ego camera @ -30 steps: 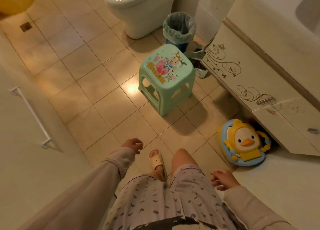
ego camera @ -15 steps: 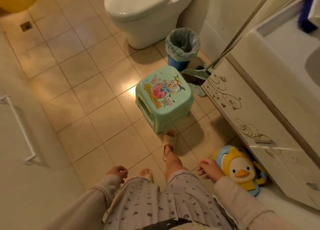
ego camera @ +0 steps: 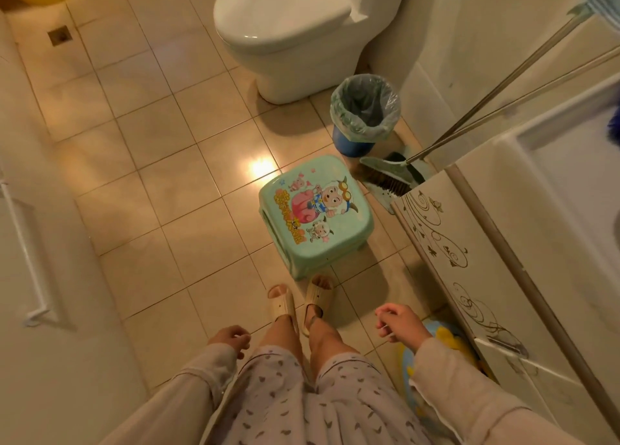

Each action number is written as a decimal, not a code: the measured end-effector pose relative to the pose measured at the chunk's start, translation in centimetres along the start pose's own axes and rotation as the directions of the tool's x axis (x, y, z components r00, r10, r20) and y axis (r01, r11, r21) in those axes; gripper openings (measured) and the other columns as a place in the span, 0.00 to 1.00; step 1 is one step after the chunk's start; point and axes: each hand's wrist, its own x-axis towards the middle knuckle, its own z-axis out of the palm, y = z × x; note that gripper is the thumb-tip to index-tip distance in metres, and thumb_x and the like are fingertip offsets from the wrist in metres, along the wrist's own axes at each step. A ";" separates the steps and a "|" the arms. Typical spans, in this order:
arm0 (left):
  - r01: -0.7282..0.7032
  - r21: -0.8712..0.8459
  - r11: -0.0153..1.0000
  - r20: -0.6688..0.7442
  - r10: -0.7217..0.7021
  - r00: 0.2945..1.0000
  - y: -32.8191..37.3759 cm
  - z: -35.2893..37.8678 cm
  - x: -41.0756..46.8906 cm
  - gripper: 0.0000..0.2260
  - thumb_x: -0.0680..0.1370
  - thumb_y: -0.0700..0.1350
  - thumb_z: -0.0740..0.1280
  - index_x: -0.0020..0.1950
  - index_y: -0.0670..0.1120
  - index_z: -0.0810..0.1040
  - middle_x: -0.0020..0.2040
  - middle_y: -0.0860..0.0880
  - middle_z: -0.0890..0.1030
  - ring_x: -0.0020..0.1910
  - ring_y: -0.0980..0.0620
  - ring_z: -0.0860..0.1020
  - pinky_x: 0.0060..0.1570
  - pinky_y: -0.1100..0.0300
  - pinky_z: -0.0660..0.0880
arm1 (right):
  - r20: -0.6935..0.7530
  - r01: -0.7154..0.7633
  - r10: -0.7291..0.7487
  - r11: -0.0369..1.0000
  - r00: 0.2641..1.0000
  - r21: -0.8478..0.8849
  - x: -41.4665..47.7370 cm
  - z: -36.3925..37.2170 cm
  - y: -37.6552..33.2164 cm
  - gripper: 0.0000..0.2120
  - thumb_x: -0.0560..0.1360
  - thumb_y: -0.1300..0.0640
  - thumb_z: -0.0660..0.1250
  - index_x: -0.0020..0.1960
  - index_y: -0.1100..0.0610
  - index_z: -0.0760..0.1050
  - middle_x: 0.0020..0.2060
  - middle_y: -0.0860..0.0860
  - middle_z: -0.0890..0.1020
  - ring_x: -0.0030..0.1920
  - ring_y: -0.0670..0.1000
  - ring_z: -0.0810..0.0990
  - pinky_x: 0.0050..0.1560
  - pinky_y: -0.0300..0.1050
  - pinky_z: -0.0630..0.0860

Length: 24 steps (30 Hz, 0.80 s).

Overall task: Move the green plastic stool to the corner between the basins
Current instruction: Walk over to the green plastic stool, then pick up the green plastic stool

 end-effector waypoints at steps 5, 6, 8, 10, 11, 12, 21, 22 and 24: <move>-0.014 0.028 0.999 0.019 0.014 1.000 4.5 -0.6 2.9 0.03 0.77 0.39 0.60 0.45 0.43 0.72 0.45 0.43 0.76 0.42 0.46 0.74 0.45 0.60 0.69 | 0.008 -0.014 0.014 1.000 1.000 -0.010 2.9 -0.4 -1.6 0.10 0.76 0.64 0.58 0.39 0.55 0.73 0.31 0.52 0.75 0.27 0.48 0.72 0.22 0.33 0.66; -0.018 0.037 0.999 0.019 0.018 1.000 5.4 -0.7 3.6 0.03 0.77 0.39 0.60 0.45 0.43 0.72 0.45 0.43 0.76 0.42 0.46 0.74 0.44 0.61 0.68 | 0.001 -0.012 0.012 1.000 1.000 -0.018 3.9 -0.6 -2.2 0.09 0.76 0.64 0.58 0.40 0.56 0.74 0.31 0.52 0.76 0.28 0.48 0.72 0.22 0.33 0.66; -0.028 0.068 0.997 0.023 0.027 0.999 7.2 -1.1 5.2 0.04 0.77 0.40 0.60 0.47 0.43 0.73 0.45 0.44 0.76 0.43 0.46 0.74 0.42 0.62 0.67 | -0.013 -0.007 0.007 1.000 1.000 -0.025 6.1 -1.4 -3.5 0.07 0.77 0.63 0.58 0.45 0.58 0.74 0.32 0.52 0.76 0.29 0.48 0.72 0.25 0.33 0.68; -0.043 0.096 0.994 0.021 0.041 0.999 8.9 -1.5 7.0 0.09 0.77 0.40 0.59 0.53 0.42 0.76 0.45 0.45 0.76 0.43 0.47 0.74 0.36 0.63 0.67 | -0.041 0.017 -0.019 0.999 0.999 -0.040 8.6 -2.2 -5.1 0.07 0.77 0.62 0.59 0.50 0.59 0.75 0.34 0.52 0.76 0.33 0.48 0.72 0.31 0.37 0.69; -0.046 0.101 0.994 0.015 0.045 0.999 9.7 -1.7 8.0 0.11 0.76 0.40 0.59 0.56 0.41 0.77 0.45 0.45 0.76 0.43 0.48 0.74 0.32 0.63 0.66 | -0.053 0.040 -0.043 0.997 0.998 -0.060 9.8 -2.4 -6.0 0.09 0.77 0.61 0.59 0.53 0.60 0.76 0.35 0.51 0.77 0.35 0.48 0.72 0.34 0.38 0.70; -0.050 0.098 0.994 0.005 0.050 0.999 10.5 -1.9 9.0 0.12 0.76 0.40 0.59 0.57 0.41 0.77 0.45 0.45 0.76 0.43 0.48 0.74 0.29 0.64 0.65 | -0.063 0.063 -0.068 0.995 0.996 -0.081 11.0 -2.6 -6.9 0.11 0.78 0.60 0.59 0.56 0.61 0.76 0.38 0.52 0.77 0.38 0.49 0.73 0.38 0.40 0.71; -0.020 -0.411 0.911 -0.122 -0.033 0.992 15.0 -0.1 20.7 0.18 0.78 0.45 0.58 0.64 0.36 0.70 0.60 0.38 0.75 0.50 0.47 0.71 0.46 0.55 0.69 | -0.213 0.156 -0.159 0.987 0.964 -0.033 25.1 -2.6 -14.8 0.22 0.79 0.49 0.54 0.70 0.57 0.66 0.66 0.57 0.72 0.59 0.53 0.71 0.53 0.46 0.64; -0.001 -0.466 0.885 -0.106 -0.054 0.993 15.4 0.3 21.7 0.19 0.79 0.47 0.57 0.65 0.37 0.69 0.63 0.39 0.74 0.51 0.47 0.70 0.48 0.54 0.68 | -0.205 0.151 -0.154 0.988 0.967 -0.030 26.7 -2.5 -15.1 0.22 0.79 0.48 0.53 0.70 0.56 0.66 0.66 0.57 0.73 0.60 0.54 0.71 0.54 0.46 0.63; 0.018 -0.536 0.844 -0.077 -0.070 0.995 16.1 1.3 23.5 0.21 0.79 0.50 0.55 0.67 0.39 0.68 0.67 0.41 0.72 0.54 0.47 0.70 0.51 0.53 0.68 | -0.164 0.139 -0.141 0.990 0.976 -0.024 29.6 -2.4 -15.5 0.23 0.79 0.44 0.50 0.67 0.56 0.69 0.64 0.57 0.76 0.62 0.54 0.73 0.58 0.47 0.66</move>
